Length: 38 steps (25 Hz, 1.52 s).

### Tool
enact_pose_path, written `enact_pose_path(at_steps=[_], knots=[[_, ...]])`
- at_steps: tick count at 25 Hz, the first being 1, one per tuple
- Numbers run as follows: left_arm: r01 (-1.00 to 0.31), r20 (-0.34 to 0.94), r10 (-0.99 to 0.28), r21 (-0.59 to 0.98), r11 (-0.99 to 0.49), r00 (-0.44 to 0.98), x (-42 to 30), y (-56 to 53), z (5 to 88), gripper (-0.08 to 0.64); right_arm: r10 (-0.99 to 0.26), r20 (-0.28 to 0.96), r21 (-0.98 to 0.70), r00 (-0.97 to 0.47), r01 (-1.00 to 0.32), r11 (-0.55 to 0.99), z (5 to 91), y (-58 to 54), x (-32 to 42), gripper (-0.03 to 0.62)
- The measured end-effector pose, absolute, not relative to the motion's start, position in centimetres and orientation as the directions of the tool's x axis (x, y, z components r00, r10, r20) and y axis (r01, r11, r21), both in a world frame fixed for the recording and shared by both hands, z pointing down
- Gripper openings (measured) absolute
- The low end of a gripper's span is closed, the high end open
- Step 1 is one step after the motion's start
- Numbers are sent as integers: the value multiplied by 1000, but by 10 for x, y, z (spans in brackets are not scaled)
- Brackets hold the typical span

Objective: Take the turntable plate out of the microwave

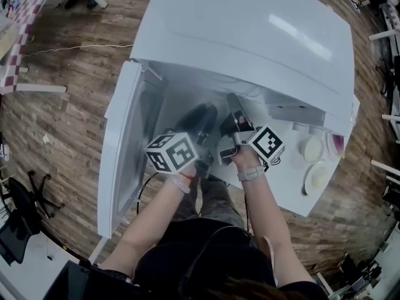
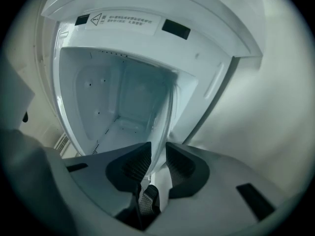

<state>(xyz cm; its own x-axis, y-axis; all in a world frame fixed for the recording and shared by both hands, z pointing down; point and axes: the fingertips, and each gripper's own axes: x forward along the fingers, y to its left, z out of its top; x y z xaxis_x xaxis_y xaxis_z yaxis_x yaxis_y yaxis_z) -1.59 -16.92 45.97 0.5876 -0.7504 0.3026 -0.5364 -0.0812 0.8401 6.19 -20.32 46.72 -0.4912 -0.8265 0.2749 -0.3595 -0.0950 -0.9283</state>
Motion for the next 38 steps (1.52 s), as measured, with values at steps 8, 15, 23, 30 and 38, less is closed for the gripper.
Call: enact_pose_path(at_steps=[8, 15, 23, 30, 38], knots=[[-541, 316, -733, 837, -83, 602, -12, -172, 462, 144, -847, 230, -957, -479, -270, -107, 468, -201, 61, 61], [-471, 291, -735, 881, -44, 612, -8, -172, 463, 144, -840, 212, -972, -499, -198, -127, 469, -189, 61, 52], [-396, 253, -748, 918, -15, 614, -14, -174, 468, 144, -829, 203, -975, -521, -181, -125, 468, -169, 60, 51], [-339, 227, -765, 941, 11, 603, -16, -177, 466, 143, -817, 199, -976, -541, -180, -119, 469, -161, 57, 50], [-322, 245, -764, 945, 51, 597, -17, -175, 471, 143, -811, 194, -978, -553, -172, -116, 467, -149, 52, 51]])
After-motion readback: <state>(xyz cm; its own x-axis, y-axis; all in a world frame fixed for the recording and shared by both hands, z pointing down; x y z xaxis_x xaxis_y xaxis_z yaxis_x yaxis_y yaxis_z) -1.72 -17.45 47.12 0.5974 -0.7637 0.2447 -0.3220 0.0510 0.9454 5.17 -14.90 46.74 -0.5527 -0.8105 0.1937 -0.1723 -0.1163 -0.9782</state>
